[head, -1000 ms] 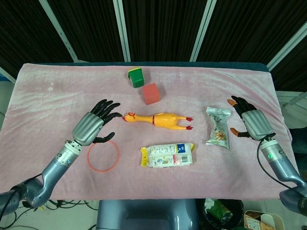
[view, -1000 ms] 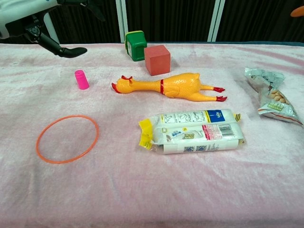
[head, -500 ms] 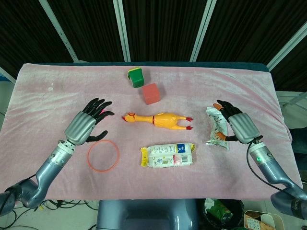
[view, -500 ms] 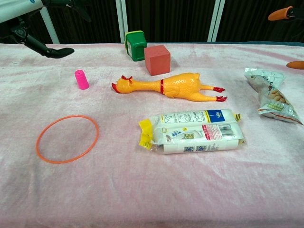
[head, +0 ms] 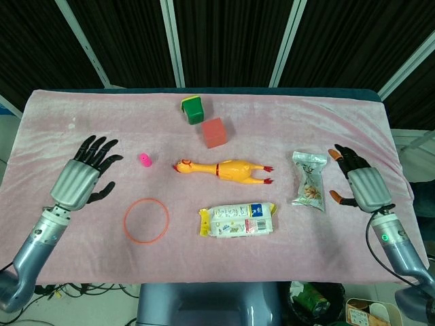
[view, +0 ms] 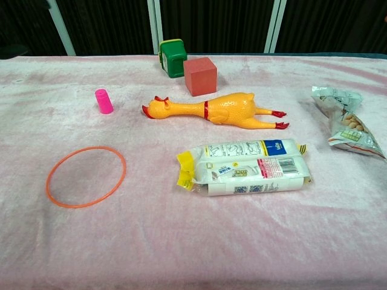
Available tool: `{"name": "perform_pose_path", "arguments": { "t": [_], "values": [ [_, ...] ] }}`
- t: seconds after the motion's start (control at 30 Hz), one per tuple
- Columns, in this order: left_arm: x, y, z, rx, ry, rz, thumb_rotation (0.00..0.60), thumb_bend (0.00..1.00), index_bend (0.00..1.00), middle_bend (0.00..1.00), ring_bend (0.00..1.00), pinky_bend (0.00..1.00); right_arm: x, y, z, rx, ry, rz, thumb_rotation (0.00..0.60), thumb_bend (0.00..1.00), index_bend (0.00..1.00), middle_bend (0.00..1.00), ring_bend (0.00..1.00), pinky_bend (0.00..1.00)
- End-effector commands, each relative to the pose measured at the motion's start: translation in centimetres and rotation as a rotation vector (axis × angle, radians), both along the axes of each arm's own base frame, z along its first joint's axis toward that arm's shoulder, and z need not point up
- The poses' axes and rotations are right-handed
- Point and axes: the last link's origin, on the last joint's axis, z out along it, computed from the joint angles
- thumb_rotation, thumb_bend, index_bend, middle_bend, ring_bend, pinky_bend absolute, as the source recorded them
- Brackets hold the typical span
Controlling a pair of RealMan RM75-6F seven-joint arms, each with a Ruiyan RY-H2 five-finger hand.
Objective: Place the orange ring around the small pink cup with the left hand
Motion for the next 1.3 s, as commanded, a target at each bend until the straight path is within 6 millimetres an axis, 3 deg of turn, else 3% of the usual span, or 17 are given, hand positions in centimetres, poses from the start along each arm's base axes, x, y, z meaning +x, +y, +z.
{"name": "perform_pose_path", "arguments": {
  "t": [0.03, 0.2, 0.37, 0.63, 0.97, 1.3],
  "values": [
    [-3.5, -4.2, 2.8, 0.046, 0.082, 0.151, 0.6, 0.31, 0.25, 0.07, 0.0, 0.0, -1.4, 5.4, 0.6, -0.101, 0.012, -0.084, 0.6, 0.2, 0.0, 0.0, 0.0, 0.18],
    [-6.4, -7.1, 3.5, 0.019, 0.085, 0.226, 0.6, 0.31, 0.27, 0.11, 0.0, 0.0, -2.0, 9.6, -0.4, -0.139, -0.01, -0.131, 0.6, 0.2, 0.0, 0.0, 0.0, 0.18],
    [-8.4, -9.0, 2.6, -0.035, 0.081, 0.27, 0.6, 0.31, 0.29, 0.1, 0.0, 0.0, -3.0, 11.9, -1.5, -0.148, 0.01, -0.152, 0.6, 0.2, 0.0, 0.0, 0.0, 0.18],
    [-10.0, -9.8, -1.5, -0.156, 0.067, 0.294, 0.6, 0.32, 0.33, 0.1, 0.0, 0.0, -2.9, 12.0, -1.4, -0.211, 0.027, -0.13, 0.6, 0.2, 0.0, 0.0, 0.0, 0.18],
    [-9.1, -8.6, -7.6, -0.3, 0.111, 0.243, 0.6, 0.32, 0.42, 0.11, 0.0, 0.0, -4.2, 11.5, -1.3, -0.185, 0.021, -0.166, 0.6, 0.2, 0.0, 0.0, 0.0, 0.18],
    [-8.4, -7.9, -10.0, -0.325, 0.139, 0.224, 0.6, 0.34, 0.46, 0.11, 0.0, 0.0, -4.4, 11.4, -1.1, -0.193, 0.011, -0.179, 0.6, 0.2, 0.0, 0.0, 0.0, 0.18]
  ]
}}
